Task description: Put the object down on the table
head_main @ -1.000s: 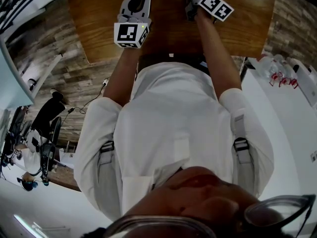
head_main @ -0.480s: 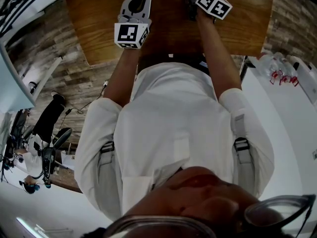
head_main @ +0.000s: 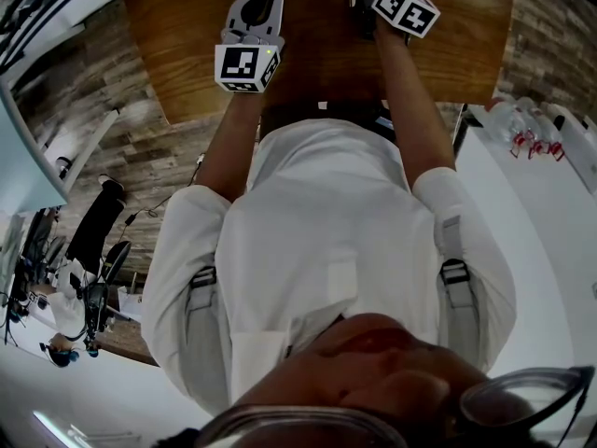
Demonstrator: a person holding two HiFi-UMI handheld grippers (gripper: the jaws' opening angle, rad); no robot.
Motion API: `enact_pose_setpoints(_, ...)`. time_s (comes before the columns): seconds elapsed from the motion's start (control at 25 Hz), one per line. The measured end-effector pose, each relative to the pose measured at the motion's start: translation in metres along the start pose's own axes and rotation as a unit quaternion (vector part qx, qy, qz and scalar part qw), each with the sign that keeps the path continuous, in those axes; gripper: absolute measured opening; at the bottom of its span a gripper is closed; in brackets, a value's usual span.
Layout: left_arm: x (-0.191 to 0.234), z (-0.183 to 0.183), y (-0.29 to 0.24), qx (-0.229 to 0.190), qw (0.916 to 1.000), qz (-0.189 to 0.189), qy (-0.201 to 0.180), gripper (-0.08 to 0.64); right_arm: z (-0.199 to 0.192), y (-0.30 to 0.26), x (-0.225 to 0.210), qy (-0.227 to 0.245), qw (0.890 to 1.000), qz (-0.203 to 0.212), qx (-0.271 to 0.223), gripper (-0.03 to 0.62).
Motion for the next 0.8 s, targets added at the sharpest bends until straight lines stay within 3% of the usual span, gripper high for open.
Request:
enact_pose_setpoints(0.6, -0.015, 0.000, 0.007, 0.000, 0.9998, -0.019, -0.006, 0.014, 0.000, 0.026, -0.011, -0.001, 1.000, -0.011, -0.029, 0.250)
enact_pose_setpoints(0.8, -0.008, 0.011, 0.016, -0.011, 0.9996, -0.024, -0.005, 0.014, 0.013, 0.039, 0.006, 0.026, 0.998, -0.015, -0.058, 0.250)
Point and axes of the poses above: the fingertips, and each gripper's own axes: y backward along the fingers, x to its left, z out of its top, the point moved 1 cm from there along y, backward along the fingers, and after that the axes turned 6 degrees about x, right-handed, at the moved point
